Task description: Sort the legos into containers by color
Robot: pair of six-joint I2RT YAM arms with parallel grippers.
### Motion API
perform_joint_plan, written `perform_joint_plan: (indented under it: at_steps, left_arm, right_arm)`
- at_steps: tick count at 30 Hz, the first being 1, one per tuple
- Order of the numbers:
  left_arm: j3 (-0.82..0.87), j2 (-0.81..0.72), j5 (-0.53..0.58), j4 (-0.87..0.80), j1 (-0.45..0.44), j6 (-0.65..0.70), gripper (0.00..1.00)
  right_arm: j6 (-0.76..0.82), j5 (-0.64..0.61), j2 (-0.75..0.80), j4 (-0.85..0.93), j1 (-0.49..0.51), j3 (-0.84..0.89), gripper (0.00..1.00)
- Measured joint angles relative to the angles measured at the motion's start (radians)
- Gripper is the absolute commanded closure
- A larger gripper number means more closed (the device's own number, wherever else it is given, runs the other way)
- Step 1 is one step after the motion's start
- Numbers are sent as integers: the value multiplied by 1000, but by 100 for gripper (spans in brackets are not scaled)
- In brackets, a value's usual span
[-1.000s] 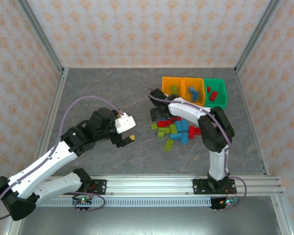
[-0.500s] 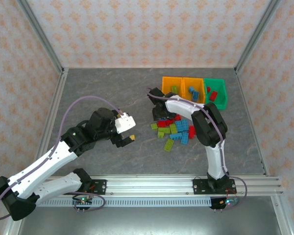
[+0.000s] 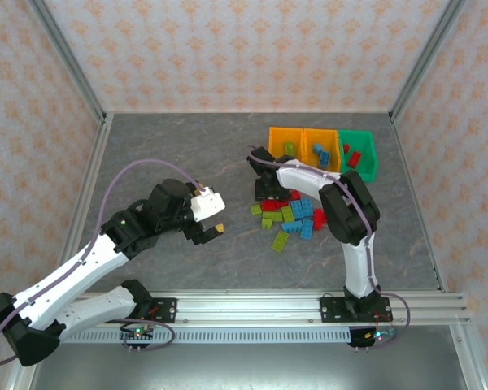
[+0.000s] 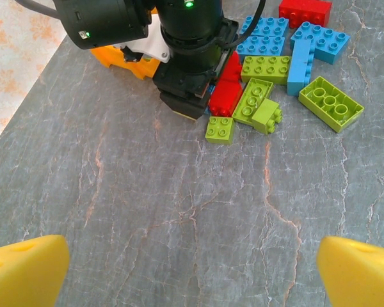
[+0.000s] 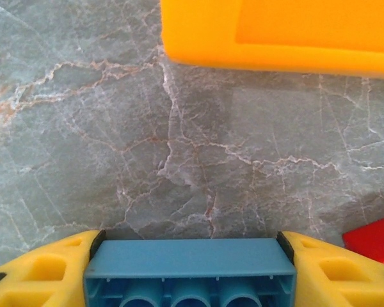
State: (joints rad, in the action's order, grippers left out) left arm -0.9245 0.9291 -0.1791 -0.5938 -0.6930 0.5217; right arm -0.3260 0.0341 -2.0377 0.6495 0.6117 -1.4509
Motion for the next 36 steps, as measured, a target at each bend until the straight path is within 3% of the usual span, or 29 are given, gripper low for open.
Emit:
perform_joint_plan:
  at_steps: [8,13,18,21,23,28,33,36]
  left_arm:
    - [0,0,0,0,0,0,0]
    - [1,-9,0,1,0,0,0]
    - [2,-21,0,13,0,0,0]
    - [2,-22,0,19,0,0,0]
    - [2,-22,0,22,0,0,0]
    - [3,-23,0,23,0,0,0]
    - [4,-26,0,24,0,-1,0]
    - [4,-25,0,23,0,-1,0]
  right_arm:
    - [-11,-68,287,-91,-9,132,53]
    - [-27,-137,436,-174,-146,135,53]
    - [-41,-141,346,-184,-373,40,53]
    - [-38,-128,211,-169,-440,-74,49]
    - [-33,-115,120,-141,-453,-159,46]
    - [-27,-78,0,-66,-454,-290,23]
    - [-32,-59,34,-21,-454,-292,17]
    - [-37,-40,140,-13,-454,-214,16]
